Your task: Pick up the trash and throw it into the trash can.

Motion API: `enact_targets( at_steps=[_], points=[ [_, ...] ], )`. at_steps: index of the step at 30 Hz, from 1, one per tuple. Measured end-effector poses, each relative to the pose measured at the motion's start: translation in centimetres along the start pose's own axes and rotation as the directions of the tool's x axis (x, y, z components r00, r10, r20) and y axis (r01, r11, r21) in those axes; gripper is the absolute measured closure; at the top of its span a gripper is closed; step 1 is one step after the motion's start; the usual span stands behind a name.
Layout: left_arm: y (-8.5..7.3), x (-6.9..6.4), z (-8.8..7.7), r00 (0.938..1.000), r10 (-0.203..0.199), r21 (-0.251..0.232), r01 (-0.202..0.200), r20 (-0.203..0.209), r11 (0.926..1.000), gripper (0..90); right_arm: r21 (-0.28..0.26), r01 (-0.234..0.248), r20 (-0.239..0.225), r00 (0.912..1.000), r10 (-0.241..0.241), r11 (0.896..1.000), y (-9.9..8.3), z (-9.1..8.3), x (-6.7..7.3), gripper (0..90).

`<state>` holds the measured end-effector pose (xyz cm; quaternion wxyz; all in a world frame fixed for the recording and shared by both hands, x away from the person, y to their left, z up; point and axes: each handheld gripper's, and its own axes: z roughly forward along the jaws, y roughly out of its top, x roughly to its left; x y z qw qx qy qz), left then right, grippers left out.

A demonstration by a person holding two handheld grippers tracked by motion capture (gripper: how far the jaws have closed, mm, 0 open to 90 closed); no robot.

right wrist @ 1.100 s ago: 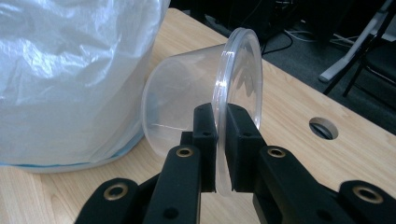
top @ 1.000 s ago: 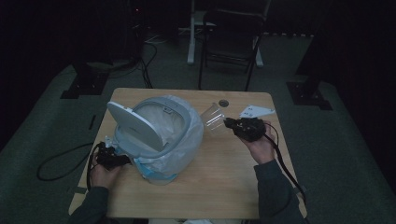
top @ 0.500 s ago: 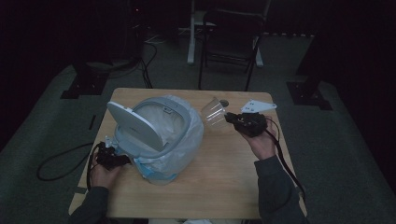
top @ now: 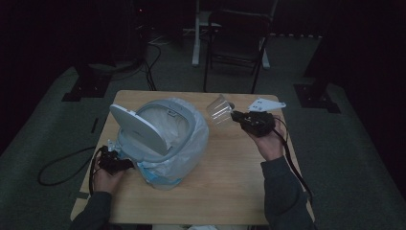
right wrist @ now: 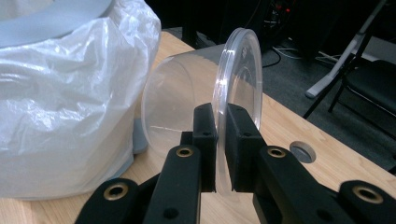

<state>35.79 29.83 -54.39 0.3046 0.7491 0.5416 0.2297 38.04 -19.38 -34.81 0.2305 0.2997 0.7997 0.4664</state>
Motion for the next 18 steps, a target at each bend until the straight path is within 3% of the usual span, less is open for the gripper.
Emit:
enact_targets(
  at_steps=[18],
  points=[
    [0.0, 0.0, 0.0, 1.0000, 0.000, 0.000, 0.000, 0.000, 1.0000, 16.6, -0.018, 0.025, 0.020, 0.9995, -0.025, 1.000, 1.8, -0.9, -0.2, 83.3]
  ],
)
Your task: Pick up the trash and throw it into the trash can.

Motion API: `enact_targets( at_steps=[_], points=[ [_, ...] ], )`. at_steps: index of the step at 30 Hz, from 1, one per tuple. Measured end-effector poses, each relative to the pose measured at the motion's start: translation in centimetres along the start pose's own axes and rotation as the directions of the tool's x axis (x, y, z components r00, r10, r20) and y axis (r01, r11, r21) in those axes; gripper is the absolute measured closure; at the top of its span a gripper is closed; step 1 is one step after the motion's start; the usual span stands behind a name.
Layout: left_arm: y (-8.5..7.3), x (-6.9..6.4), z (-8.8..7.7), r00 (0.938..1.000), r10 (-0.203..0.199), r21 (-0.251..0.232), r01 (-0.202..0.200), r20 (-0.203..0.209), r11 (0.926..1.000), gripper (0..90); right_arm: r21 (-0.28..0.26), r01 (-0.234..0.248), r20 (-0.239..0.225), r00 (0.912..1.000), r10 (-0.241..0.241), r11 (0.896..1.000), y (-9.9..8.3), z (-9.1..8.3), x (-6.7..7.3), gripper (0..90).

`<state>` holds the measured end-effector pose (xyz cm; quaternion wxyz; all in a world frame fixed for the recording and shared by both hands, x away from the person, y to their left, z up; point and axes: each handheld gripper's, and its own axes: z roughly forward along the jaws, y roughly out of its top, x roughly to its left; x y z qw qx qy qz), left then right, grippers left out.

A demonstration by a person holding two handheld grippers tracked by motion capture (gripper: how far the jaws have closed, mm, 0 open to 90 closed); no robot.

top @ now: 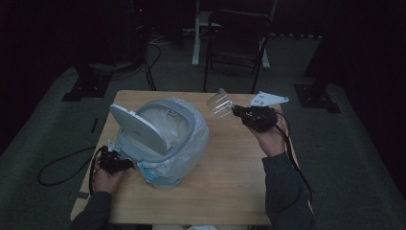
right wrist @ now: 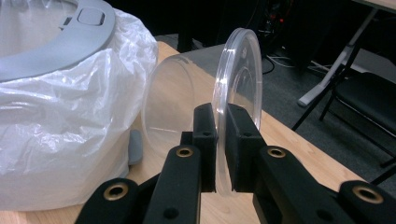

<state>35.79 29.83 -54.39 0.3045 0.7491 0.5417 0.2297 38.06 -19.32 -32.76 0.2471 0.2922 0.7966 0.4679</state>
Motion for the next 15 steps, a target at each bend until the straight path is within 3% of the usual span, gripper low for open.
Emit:
enact_targets(
  at_steps=[15],
  points=[
    [0.0, 0.0, 0.0, 1.0000, 0.000, 0.000, 0.000, 0.000, 1.0000, 16.7, -0.018, 0.007, 0.009, 0.9999, -0.007, 1.000, 1.1, -0.4, -0.2, 83.3]
  ],
)
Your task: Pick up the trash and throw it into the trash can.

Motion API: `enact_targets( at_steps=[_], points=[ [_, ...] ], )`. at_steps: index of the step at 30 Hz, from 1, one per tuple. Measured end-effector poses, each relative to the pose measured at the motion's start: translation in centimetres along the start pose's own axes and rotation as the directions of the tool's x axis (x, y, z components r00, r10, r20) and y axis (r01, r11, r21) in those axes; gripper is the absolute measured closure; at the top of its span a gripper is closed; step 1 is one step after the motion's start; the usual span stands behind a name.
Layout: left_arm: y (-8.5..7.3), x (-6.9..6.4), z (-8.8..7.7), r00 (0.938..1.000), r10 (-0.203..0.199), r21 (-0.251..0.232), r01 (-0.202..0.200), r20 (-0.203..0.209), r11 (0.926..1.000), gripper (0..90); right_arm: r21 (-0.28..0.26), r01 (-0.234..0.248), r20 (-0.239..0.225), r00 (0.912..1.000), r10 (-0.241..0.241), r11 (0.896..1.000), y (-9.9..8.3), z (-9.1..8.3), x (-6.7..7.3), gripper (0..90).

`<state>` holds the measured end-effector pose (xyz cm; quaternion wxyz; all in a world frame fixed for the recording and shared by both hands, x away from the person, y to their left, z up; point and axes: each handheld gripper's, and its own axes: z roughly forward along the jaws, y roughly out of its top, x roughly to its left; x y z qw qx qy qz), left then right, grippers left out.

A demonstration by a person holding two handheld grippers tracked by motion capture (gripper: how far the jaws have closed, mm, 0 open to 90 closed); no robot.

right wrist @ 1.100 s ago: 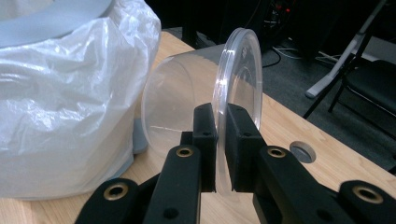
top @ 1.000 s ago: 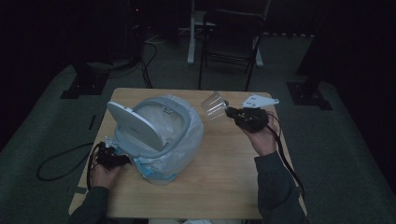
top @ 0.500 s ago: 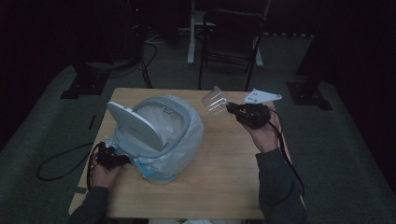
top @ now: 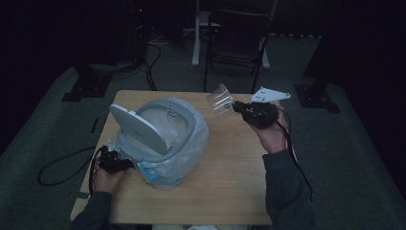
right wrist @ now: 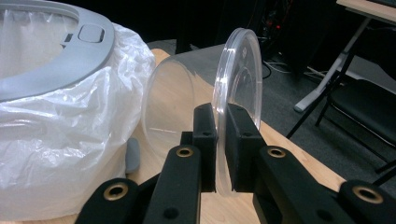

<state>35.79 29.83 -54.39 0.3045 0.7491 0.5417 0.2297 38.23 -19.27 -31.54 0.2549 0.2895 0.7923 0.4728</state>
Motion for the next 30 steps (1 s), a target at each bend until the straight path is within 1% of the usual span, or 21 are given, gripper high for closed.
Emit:
enact_targets(
  at_steps=[14, 24, 30],
  points=[
    [0.0, 0.0, 0.0, 1.0000, 0.000, 0.000, 0.000, 0.000, 1.0000, 16.6, -0.024, -0.003, -0.006, 1.0000, 0.003, 1.000, 1.2, -0.2, 0.0, 83.3],
    [0.0, 0.0, 0.0, 1.0000, 0.000, 0.000, 0.000, 0.000, 1.0000, 16.6, -0.030, 0.016, 0.000, 0.9999, -0.016, 0.999, 2.2, -0.5, 0.2, 83.3],
    [0.0, 0.0, 0.0, 1.0000, 0.000, 0.000, 0.000, 0.000, 1.0000, 16.7, -0.043, 0.013, -0.011, 0.9998, -0.014, 0.999, 2.7, -0.5, 0.3, 83.2]
  ],
)
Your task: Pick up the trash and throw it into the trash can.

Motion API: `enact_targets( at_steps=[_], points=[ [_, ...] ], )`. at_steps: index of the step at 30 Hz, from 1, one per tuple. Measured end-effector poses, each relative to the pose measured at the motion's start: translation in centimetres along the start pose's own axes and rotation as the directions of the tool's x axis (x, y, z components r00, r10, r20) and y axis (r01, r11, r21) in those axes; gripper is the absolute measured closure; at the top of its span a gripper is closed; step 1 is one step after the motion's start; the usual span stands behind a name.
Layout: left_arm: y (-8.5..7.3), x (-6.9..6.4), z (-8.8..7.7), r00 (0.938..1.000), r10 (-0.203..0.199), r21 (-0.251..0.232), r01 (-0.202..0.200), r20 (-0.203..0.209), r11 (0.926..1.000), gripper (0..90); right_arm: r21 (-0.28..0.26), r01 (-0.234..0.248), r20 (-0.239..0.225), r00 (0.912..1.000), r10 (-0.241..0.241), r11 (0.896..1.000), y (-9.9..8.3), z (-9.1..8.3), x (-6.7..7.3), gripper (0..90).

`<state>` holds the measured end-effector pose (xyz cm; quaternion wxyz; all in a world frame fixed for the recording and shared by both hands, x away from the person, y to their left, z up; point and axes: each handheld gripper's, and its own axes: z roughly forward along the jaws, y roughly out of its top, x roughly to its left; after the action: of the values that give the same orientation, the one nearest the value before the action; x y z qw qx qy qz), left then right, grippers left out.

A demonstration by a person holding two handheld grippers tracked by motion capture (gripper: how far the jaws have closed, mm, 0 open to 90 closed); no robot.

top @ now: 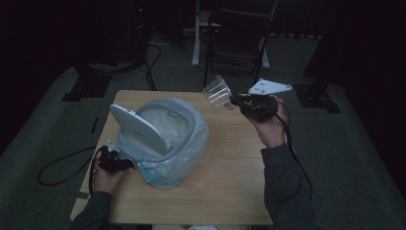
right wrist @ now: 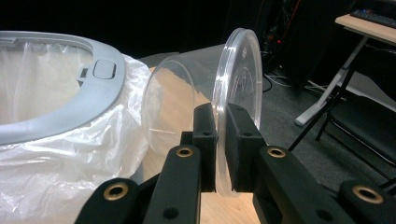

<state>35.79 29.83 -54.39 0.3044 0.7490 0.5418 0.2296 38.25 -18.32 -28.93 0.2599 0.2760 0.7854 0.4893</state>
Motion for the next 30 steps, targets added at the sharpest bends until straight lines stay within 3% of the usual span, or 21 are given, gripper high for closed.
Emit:
enact_targets(
  at_steps=[30],
  points=[
    [0.0, 0.0, 0.0, 1.0000, 0.000, 0.000, 0.000, 0.000, 1.0000, 16.6, -0.044, 0.035, -0.018, 0.9992, -0.036, 0.998, 2.9, 0.3, 1.1, 83.3]
  ],
)
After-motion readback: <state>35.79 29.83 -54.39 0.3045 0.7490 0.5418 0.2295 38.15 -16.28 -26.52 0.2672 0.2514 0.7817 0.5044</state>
